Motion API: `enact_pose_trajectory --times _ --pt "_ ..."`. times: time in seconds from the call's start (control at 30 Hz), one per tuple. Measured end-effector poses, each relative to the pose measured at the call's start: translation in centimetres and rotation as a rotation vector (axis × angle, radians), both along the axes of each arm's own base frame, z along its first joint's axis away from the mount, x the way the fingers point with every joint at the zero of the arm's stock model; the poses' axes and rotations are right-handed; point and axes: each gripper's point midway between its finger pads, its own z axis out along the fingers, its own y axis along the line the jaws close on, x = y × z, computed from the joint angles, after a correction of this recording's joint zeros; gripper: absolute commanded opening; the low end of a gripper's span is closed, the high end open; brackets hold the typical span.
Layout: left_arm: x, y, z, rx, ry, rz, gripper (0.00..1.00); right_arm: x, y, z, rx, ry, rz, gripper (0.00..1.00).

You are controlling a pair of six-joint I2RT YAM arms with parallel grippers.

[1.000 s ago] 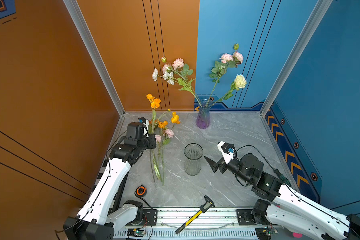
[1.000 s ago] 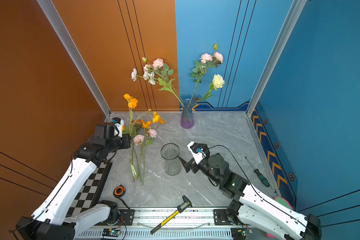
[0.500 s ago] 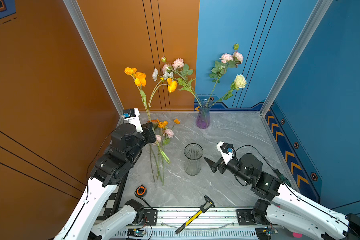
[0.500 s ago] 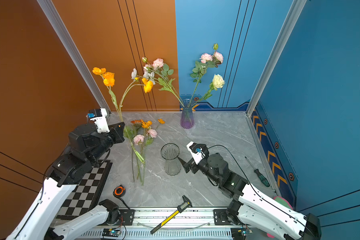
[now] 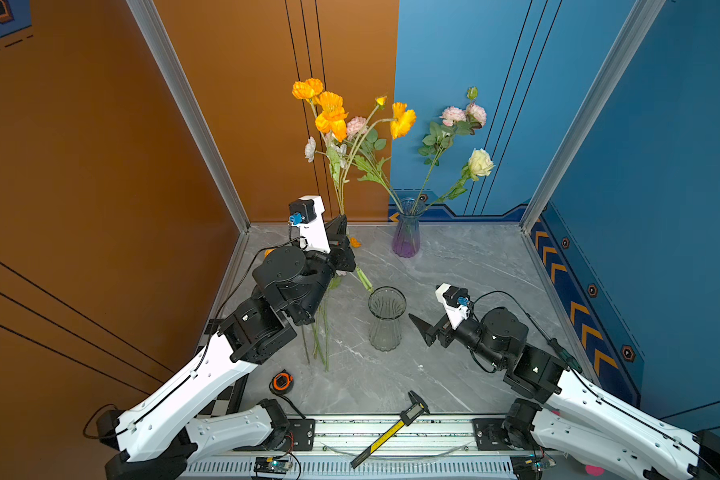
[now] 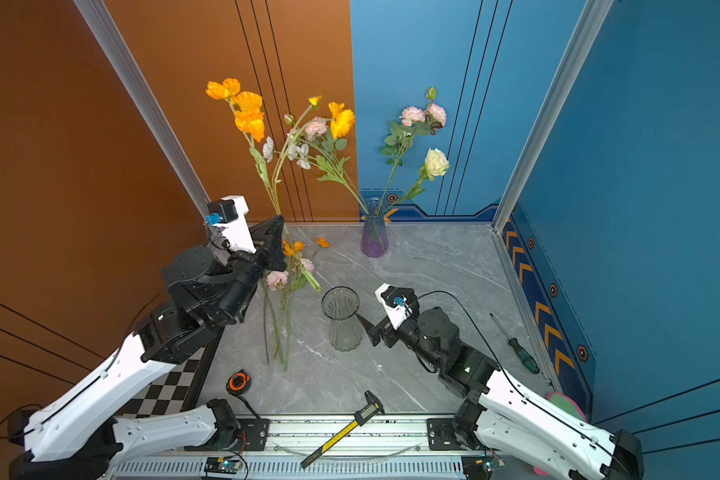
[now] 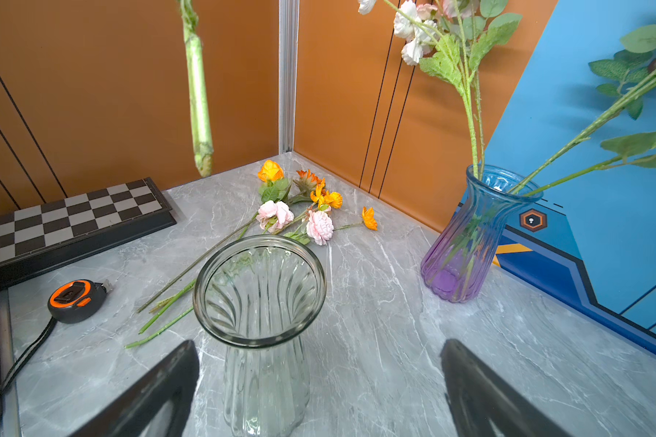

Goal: Arrange the flowers into the vase
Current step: 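Lift the orange flowers upright with the left gripper, then carry the orange flowers over the clear vase and lower the stems inside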

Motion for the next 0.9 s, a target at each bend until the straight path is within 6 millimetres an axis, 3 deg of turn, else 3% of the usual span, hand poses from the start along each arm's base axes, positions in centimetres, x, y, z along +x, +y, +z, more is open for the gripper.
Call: enact_pose_trajectory --times 0.13,0.43,0.67,0.9 --pt "0.2 -0.4 0.0 -0.014 -0.036 -0.001 0.0 0.0 0.0 0.1 0.003 -0.003 0.0 1.0" --pt "1.4 -3.7 -3.2 0.032 -0.015 -0.06 0.0 0.0 0.0 0.0 0.001 -0.002 0.0 1.0" --pt "0.7 -7.0 -8.6 0.095 0.048 -0.162 0.0 -0.1 -0.1 -0.3 -0.001 0.0 0.0 1.0" --pt "-0.4 -9.6 -15.2 0.168 0.086 -0.263 0.0 -0.4 -0.1 -0.5 0.001 0.001 0.015 1.0"
